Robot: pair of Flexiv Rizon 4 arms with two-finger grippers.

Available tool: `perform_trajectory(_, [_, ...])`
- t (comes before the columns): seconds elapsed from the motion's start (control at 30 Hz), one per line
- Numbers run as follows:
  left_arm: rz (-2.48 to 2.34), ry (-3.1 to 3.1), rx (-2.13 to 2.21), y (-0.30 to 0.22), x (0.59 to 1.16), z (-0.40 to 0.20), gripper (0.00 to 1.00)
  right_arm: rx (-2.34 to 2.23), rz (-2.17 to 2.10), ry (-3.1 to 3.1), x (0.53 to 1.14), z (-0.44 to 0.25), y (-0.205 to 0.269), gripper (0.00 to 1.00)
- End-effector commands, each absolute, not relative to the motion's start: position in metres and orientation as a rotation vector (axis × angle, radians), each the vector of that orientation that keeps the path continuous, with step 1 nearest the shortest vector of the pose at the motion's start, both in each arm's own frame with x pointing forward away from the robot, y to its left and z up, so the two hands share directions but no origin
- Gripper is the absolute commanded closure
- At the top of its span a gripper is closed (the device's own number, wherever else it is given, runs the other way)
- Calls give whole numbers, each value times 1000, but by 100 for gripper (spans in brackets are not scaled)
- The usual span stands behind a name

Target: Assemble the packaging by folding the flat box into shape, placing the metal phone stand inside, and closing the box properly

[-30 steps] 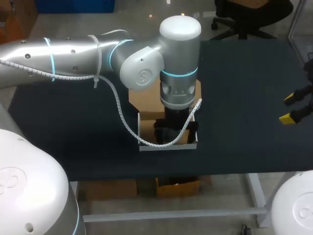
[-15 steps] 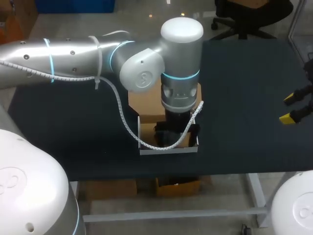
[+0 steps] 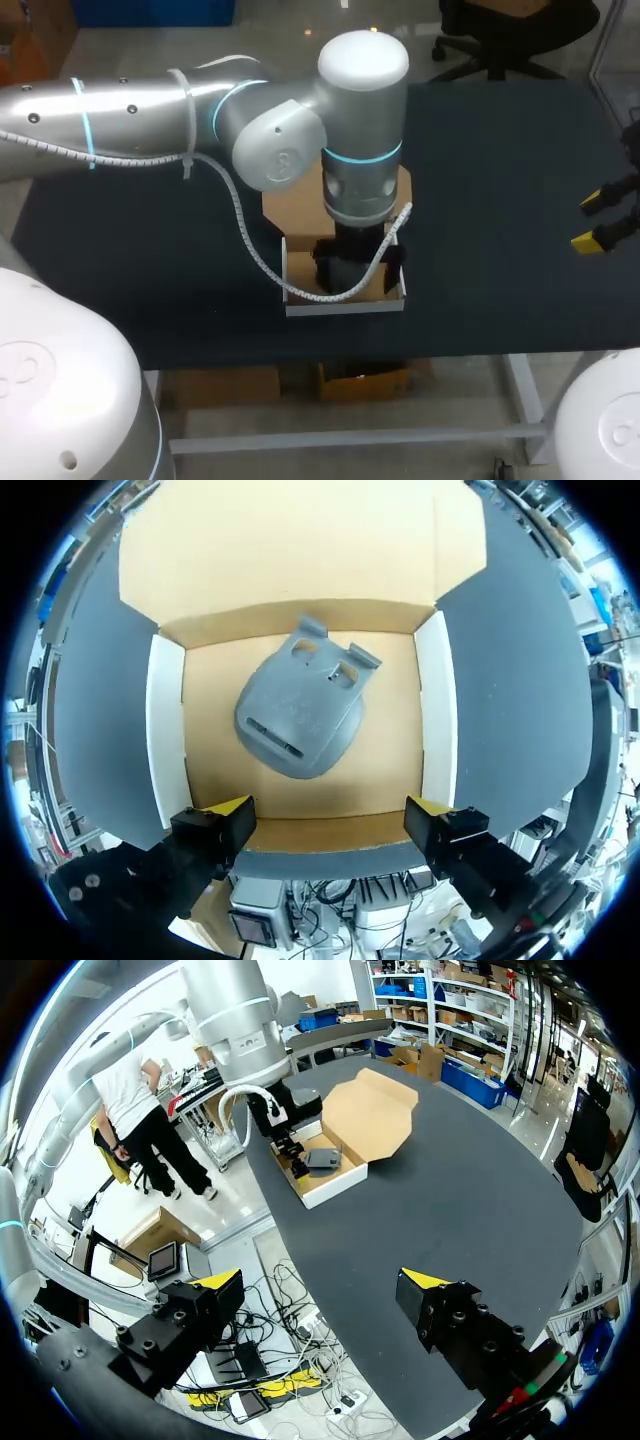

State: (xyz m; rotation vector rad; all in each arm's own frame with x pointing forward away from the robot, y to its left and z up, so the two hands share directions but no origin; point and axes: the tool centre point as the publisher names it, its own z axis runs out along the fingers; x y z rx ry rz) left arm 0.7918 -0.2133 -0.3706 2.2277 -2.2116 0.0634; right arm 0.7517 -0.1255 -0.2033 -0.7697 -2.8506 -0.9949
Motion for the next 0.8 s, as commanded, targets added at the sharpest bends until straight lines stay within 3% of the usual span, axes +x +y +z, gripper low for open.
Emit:
perform_trajectory(0.03, [161, -2260, 2188, -193, 786, -347, 0, -766, -998, -2849, 751, -203, -126, 0])
perform_trajectory(0.8, [437, -2515, 1818, -122, 821, -293, 0, -766, -998, -2849, 751, -203, -126, 0])
